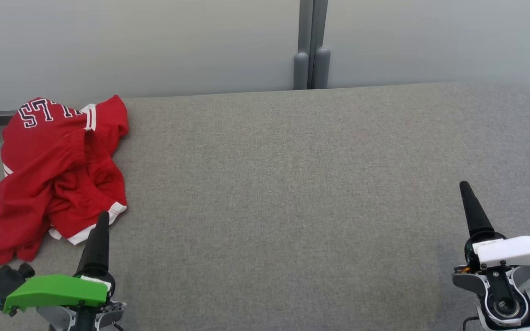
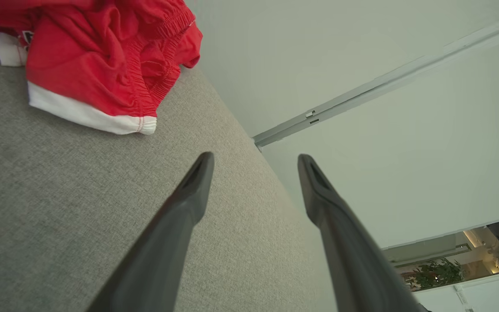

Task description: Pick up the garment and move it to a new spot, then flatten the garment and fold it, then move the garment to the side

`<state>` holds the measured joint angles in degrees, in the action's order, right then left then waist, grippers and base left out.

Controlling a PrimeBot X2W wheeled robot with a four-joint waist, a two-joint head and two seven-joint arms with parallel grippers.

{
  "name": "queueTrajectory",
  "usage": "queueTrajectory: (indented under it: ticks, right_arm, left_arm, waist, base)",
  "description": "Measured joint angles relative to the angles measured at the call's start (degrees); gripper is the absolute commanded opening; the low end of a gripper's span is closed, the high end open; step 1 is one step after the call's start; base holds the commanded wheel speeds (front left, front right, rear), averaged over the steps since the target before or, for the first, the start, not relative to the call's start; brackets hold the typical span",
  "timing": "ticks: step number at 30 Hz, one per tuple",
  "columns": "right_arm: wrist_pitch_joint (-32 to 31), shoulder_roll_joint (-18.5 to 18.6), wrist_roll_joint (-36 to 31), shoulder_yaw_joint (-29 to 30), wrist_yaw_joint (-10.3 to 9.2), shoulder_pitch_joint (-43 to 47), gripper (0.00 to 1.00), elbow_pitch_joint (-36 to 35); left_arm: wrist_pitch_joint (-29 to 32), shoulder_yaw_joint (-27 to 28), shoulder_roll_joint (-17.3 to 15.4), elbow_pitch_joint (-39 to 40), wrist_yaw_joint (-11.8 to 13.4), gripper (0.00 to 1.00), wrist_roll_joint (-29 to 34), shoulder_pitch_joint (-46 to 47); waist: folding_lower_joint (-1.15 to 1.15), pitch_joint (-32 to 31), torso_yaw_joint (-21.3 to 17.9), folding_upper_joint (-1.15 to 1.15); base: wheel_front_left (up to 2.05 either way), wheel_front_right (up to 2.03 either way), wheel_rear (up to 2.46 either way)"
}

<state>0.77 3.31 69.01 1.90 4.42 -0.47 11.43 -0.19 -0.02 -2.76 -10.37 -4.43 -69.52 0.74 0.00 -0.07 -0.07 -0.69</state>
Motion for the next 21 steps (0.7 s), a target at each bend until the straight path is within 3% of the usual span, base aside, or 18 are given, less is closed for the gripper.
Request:
queueTrajectory:
  ticks: [21]
  right_arm:
    - [4.0,0.2,-20.8,-6.3,-2.78,0.3,1.0,-3.6]
  left_arm:
    - [-4.2,-5.6,-1.6,3.4,3.8,1.0,23.7,-1.2]
  waist:
    - [0.0,0.0,0.0,0.0]
  base:
    - [0.0,0.0,0.0]
